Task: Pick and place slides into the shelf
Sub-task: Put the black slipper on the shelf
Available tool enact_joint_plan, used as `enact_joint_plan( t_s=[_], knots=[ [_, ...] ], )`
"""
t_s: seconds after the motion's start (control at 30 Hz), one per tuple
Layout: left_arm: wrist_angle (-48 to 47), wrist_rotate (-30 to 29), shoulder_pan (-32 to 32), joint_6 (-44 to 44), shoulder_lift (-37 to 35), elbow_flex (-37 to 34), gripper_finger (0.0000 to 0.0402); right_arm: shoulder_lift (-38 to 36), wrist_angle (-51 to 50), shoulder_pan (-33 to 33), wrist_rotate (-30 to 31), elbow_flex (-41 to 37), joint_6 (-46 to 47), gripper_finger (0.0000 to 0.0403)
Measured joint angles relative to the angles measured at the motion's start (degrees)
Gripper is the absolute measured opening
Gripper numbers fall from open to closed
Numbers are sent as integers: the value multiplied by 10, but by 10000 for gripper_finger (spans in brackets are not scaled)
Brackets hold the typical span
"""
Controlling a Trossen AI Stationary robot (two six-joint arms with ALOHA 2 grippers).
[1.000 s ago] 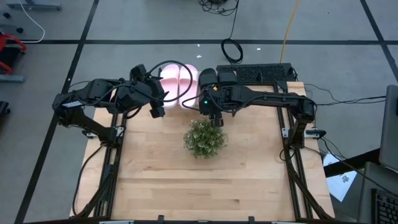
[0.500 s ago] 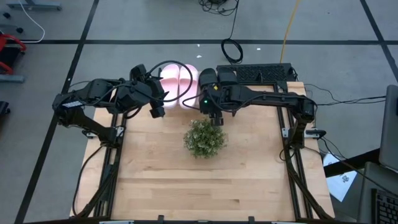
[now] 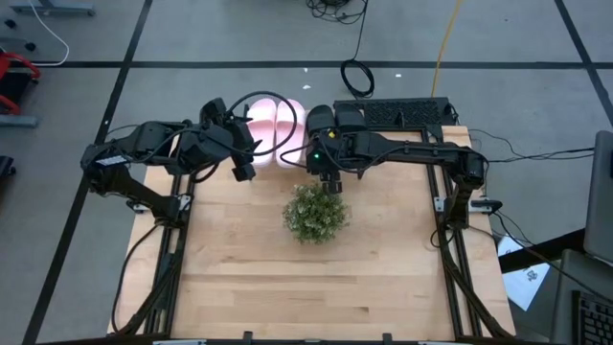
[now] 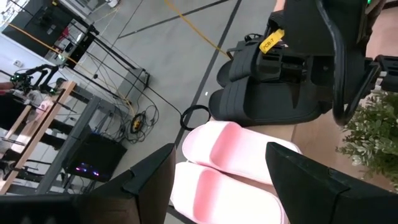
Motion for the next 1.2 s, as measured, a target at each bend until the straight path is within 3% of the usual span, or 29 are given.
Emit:
enact_joint_plan(
  t_s=[0.93, 1.2],
  knots=[
    [3, 1, 0, 10, 0, 0, 255, 0, 8, -13, 12, 0, -4, 196],
    [3, 6, 0, 9, 0, 0, 255, -23, -40, -5, 12, -1, 20, 196]
  ],
)
